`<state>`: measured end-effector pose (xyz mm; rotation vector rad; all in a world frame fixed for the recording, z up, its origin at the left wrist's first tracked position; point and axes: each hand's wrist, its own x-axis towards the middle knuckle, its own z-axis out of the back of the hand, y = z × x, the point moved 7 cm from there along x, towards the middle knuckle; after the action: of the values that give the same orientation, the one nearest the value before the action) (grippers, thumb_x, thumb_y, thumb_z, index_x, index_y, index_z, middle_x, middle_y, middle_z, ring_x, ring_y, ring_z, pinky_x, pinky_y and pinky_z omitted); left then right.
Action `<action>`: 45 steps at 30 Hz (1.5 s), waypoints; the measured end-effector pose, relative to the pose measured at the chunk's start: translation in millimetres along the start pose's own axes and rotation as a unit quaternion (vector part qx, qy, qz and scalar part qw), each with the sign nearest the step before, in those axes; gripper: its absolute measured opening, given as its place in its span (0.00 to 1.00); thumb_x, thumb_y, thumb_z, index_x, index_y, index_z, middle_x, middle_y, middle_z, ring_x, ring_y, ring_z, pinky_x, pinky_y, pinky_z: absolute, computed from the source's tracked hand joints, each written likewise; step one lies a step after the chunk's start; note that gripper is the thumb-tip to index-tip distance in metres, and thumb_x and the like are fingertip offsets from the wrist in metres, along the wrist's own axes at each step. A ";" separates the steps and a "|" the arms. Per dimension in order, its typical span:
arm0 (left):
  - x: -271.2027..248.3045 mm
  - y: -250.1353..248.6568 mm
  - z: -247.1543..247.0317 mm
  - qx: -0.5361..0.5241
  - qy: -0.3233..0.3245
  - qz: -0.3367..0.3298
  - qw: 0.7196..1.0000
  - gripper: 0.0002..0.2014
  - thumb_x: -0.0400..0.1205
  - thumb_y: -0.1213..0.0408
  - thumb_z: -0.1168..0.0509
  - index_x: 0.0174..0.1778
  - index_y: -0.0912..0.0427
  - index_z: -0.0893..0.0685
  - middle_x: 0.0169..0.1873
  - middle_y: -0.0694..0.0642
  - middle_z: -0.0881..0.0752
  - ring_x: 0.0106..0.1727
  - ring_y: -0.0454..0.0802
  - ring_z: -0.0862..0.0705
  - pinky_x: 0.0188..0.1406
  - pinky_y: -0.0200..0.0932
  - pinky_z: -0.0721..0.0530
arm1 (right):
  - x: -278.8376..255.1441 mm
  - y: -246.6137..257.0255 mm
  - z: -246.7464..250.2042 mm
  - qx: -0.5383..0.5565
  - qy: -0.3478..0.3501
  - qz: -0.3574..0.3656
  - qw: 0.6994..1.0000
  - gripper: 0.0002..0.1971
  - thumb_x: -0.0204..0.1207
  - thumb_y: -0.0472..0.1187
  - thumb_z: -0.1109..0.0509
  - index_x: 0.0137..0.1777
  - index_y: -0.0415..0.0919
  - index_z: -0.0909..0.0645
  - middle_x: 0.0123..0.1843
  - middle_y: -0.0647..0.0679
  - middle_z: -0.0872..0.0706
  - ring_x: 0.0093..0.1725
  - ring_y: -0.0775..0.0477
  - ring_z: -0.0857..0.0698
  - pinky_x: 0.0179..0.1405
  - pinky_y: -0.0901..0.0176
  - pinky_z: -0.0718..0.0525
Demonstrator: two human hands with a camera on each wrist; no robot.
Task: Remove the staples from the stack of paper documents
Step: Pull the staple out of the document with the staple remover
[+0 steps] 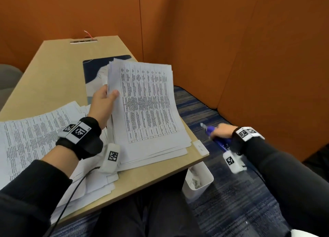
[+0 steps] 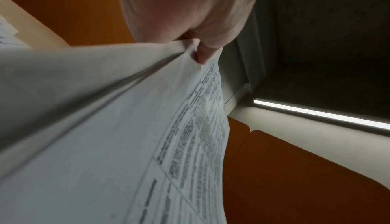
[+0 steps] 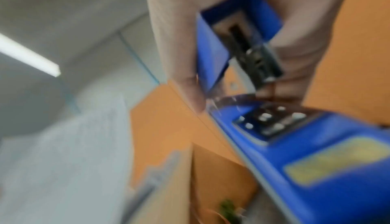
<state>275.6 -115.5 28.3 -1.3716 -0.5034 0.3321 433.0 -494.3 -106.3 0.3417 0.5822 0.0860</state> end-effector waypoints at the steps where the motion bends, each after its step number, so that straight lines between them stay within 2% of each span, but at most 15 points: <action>1: 0.6 -7.5 0.5 -0.011 -0.009 -0.014 1.000 0.13 0.87 0.65 0.44 0.66 0.60 0.22 0.58 0.53 0.13 0.56 0.50 0.13 0.57 0.50 0.15 | -2.8 10.8 16.1 0.127 -0.038 0.021 0.991 0.17 0.74 0.50 0.24 0.49 0.35 0.18 0.40 0.42 0.14 0.31 0.47 0.17 0.31 0.61 0.20; 4: 1.6 -35.2 1.7 -0.035 -0.029 -0.073 0.996 0.13 0.87 0.65 0.45 0.65 0.57 0.21 0.59 0.53 0.14 0.58 0.50 0.14 0.59 0.49 0.16 | -35.2 61.7 60.5 0.475 -0.095 0.134 0.865 0.18 0.81 0.54 0.32 0.52 0.37 0.18 0.44 0.38 0.12 0.38 0.41 0.13 0.44 0.51 0.13; 6: 1.6 -55.0 1.9 -0.023 -0.037 -0.118 0.992 0.10 0.87 0.63 0.44 0.59 0.51 0.20 0.57 0.53 0.14 0.58 0.52 0.15 0.62 0.56 0.17 | -67.0 103.2 79.4 0.551 -0.086 0.219 0.800 0.16 0.84 0.54 0.37 0.52 0.41 0.19 0.52 0.39 0.11 0.47 0.41 0.12 0.51 0.48 0.12; 9: -3.1 -87.1 4.5 0.027 -0.071 -0.188 0.979 0.05 0.82 0.53 0.43 0.46 0.44 0.22 0.50 0.55 0.16 0.50 0.53 0.18 0.59 0.64 0.18 | -104.7 154.6 87.4 0.530 -0.077 0.312 0.785 0.16 0.86 0.51 0.40 0.50 0.41 0.16 0.49 0.44 0.11 0.45 0.47 0.11 0.49 0.55 0.12; 12: -21.9 -126.9 4.0 0.033 -0.120 -0.293 0.948 0.08 0.86 0.63 0.47 0.44 0.47 0.27 0.37 0.38 0.21 0.38 0.29 0.24 0.43 0.35 0.20 | -133.4 189.1 85.1 0.518 -0.063 0.379 0.764 0.17 0.88 0.46 0.44 0.47 0.43 0.15 0.38 0.54 0.08 0.38 0.55 0.10 0.44 0.61 0.12; 14: -39.4 -141.9 6.8 0.016 -0.163 -0.345 0.924 0.08 0.87 0.68 0.50 0.45 0.52 0.30 0.31 0.37 0.31 0.32 0.26 0.29 0.34 0.27 0.31 | -143.5 198.6 81.6 0.511 -0.068 0.410 0.753 0.14 0.87 0.48 0.42 0.47 0.44 0.17 0.35 0.58 0.10 0.36 0.59 0.11 0.42 0.63 0.15; 21: -65.1 -75.2 -0.5 0.057 -0.192 -0.294 0.935 0.06 0.84 0.70 0.52 0.44 0.62 0.32 0.31 0.44 0.32 0.31 0.28 0.30 0.30 0.26 0.34 | -122.6 183.5 25.9 0.475 -0.058 0.401 0.781 0.14 0.82 0.50 0.34 0.62 0.44 0.21 0.52 0.51 0.11 0.53 0.50 0.12 0.57 0.52 0.18; 24: -62.2 -85.0 0.6 0.051 -0.225 -0.286 0.930 0.08 0.85 0.72 0.52 0.41 0.62 0.32 0.29 0.43 0.34 0.29 0.30 0.31 0.29 0.27 0.35 | -135.0 191.3 35.7 0.469 -0.107 0.417 0.771 0.17 0.75 0.59 0.32 0.59 0.51 0.19 0.57 0.49 0.12 0.61 0.43 0.14 0.69 0.37 0.21; 28: -66.7 -106.1 3.3 0.032 -0.274 -0.318 0.907 0.11 0.86 0.74 0.51 0.39 0.59 0.32 0.24 0.40 0.33 0.25 0.31 0.31 0.25 0.27 0.36 | -151.6 199.8 53.9 0.461 -0.173 0.447 0.747 0.16 0.76 0.61 0.34 0.54 0.51 0.19 0.52 0.48 0.12 0.55 0.43 0.13 0.66 0.37 0.19; 30: -69.7 -88.9 -1.2 0.012 -0.253 -0.300 0.920 0.13 0.86 0.75 0.52 0.39 0.58 0.31 0.24 0.37 0.29 0.26 0.31 0.31 0.27 0.27 0.34 | -148.0 194.9 46.5 0.462 -0.184 0.446 0.744 0.16 0.76 0.61 0.34 0.53 0.50 0.20 0.49 0.48 0.13 0.52 0.44 0.14 0.63 0.39 0.18; 33: -71.9 -55.6 -10.6 0.016 -0.212 -0.244 0.946 0.15 0.85 0.67 0.51 0.31 0.52 0.37 0.24 0.44 0.34 0.26 0.33 0.34 0.27 0.29 0.35 | -132.6 184.8 24.7 0.420 -0.186 0.423 0.781 0.17 0.79 0.57 0.34 0.58 0.46 0.20 0.54 0.48 0.12 0.56 0.50 0.14 0.61 0.49 0.20; 35: -68.3 -51.9 -10.0 0.023 -0.208 -0.231 0.950 0.16 0.84 0.65 0.51 0.29 0.51 0.40 0.26 0.47 0.38 0.25 0.34 0.35 0.26 0.30 0.37 | -129.0 180.3 23.7 0.397 -0.205 0.407 0.797 0.17 0.79 0.58 0.34 0.51 0.43 0.20 0.48 0.43 0.14 0.49 0.48 0.15 0.54 0.52 0.21; 37: -58.2 -60.7 -4.3 0.023 -0.196 -0.239 0.951 0.16 0.85 0.67 0.50 0.30 0.51 0.38 0.27 0.47 0.36 0.26 0.34 0.35 0.27 0.31 0.37 | -129.0 181.1 31.1 0.413 -0.189 0.399 0.796 0.24 0.76 0.61 0.35 0.43 0.37 0.23 0.40 0.41 0.18 0.40 0.44 0.19 0.48 0.51 0.22; 41: -29.9 -86.8 7.5 0.047 -0.159 -0.227 0.960 0.14 0.88 0.64 0.47 0.34 0.49 0.32 0.31 0.46 0.31 0.28 0.33 0.32 0.31 0.34 0.33 | -134.1 192.7 45.8 0.359 -0.139 0.404 0.830 0.40 0.72 0.68 0.36 0.49 0.21 0.24 0.44 0.30 0.16 0.41 0.35 0.18 0.49 0.44 0.19; 45: -15.5 -89.5 14.3 0.051 -0.177 -0.193 0.964 0.19 0.89 0.64 0.47 0.30 0.51 0.38 0.28 0.46 0.36 0.26 0.36 0.35 0.30 0.36 0.35 | -120.4 187.9 38.0 0.335 -0.091 0.374 0.860 0.35 0.75 0.67 0.34 0.47 0.27 0.19 0.47 0.32 0.12 0.43 0.34 0.13 0.57 0.38 0.16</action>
<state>249.2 -127.2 115.5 -1.0869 -1.0208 0.2795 356.7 -349.8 50.4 1.2402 0.2406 0.6044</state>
